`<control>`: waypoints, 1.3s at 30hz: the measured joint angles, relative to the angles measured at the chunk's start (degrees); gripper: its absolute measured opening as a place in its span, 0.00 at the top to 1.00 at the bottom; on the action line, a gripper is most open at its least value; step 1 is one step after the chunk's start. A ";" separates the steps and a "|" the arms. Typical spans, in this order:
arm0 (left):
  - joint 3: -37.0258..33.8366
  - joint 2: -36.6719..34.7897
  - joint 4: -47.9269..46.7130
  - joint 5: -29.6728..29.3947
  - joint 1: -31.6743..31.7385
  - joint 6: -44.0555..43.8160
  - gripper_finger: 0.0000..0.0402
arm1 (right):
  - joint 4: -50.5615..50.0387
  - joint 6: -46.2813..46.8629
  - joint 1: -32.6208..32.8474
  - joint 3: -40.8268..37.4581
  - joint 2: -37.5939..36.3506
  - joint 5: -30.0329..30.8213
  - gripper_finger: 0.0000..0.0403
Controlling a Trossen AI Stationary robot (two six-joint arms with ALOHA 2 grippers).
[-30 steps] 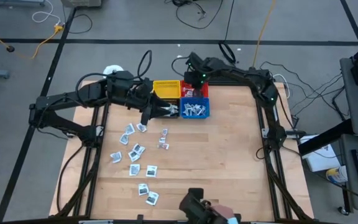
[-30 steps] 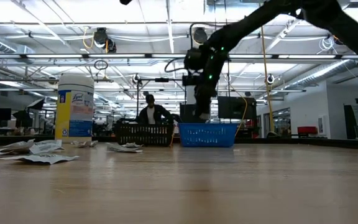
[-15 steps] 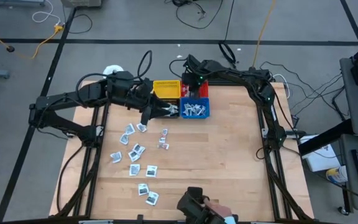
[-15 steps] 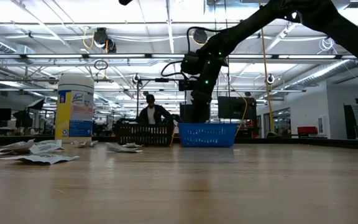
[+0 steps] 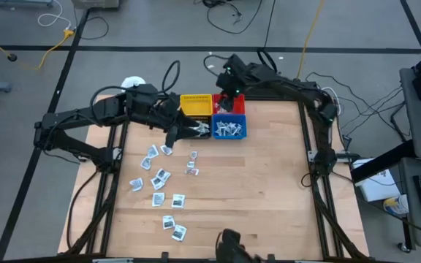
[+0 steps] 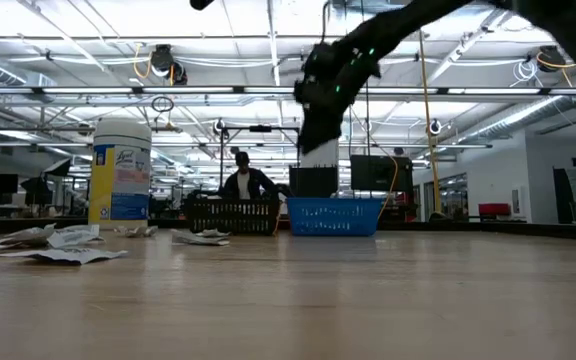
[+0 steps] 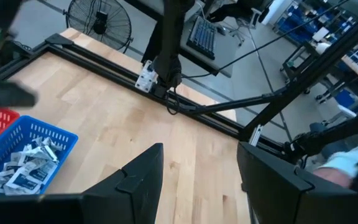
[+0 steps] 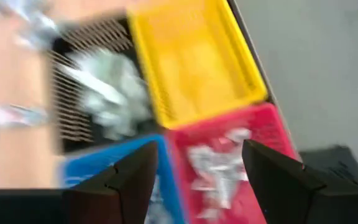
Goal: Pick & Place First Aid Supplies
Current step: Put the orange ointment pack into the red basket
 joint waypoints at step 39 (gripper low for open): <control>0.03 5.65 -30.18 -9.22 -5.93 24.08 0.48 | 40.89 17.47 30.40 -29.19 -40.82 7.87 0.43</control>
